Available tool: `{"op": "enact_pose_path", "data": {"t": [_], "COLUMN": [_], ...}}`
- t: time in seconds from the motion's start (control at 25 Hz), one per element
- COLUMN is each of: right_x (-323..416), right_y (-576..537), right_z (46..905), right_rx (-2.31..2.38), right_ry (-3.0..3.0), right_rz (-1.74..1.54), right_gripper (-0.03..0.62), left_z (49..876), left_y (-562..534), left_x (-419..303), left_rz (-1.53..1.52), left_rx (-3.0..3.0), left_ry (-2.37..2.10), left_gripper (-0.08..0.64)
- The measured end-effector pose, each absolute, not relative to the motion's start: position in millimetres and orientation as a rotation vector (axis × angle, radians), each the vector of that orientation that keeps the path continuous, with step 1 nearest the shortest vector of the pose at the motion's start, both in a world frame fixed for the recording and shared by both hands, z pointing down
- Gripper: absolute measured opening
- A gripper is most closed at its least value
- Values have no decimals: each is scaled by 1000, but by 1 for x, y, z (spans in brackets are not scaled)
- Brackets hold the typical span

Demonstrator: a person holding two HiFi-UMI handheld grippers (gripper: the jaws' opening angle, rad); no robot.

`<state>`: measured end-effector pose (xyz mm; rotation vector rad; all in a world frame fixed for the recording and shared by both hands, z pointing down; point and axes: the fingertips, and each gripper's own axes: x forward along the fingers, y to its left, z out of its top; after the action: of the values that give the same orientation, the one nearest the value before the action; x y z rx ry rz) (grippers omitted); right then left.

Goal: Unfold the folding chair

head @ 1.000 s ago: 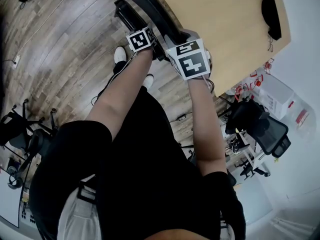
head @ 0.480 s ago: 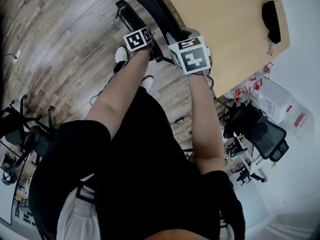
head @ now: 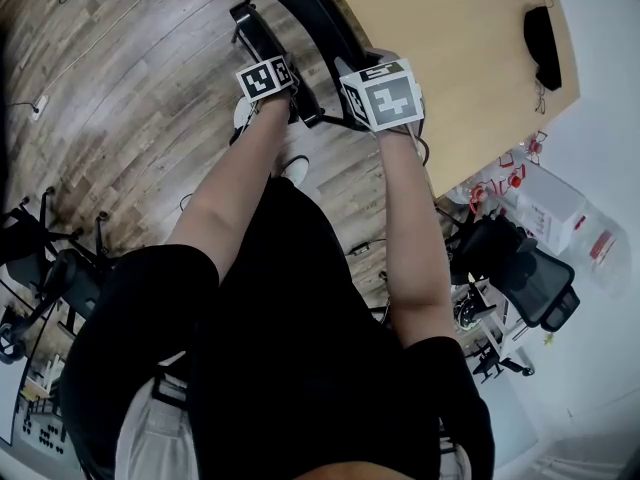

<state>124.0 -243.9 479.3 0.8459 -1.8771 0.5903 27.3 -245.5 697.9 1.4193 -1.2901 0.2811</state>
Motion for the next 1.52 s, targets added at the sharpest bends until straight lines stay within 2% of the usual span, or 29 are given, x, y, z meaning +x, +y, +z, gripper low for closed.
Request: {"op": "enact_pose_path", "data": {"t": [0.8,1.52], "right_x": [126,87], "right_y": [-244,-217], "right_z": [488,502], "right_rx": [824,836], "right_ry": [-2042,-2027], "right_rz": [565,592], "right_gripper": [102,103], "left_z": [707,738], "left_y": [-208,-146], "left_x": [-17,-100], "left_rz": [140,-2], "left_rx": [1468,1490], "left_ry": [-1237,-1092], "left_gripper": [173,173]}}
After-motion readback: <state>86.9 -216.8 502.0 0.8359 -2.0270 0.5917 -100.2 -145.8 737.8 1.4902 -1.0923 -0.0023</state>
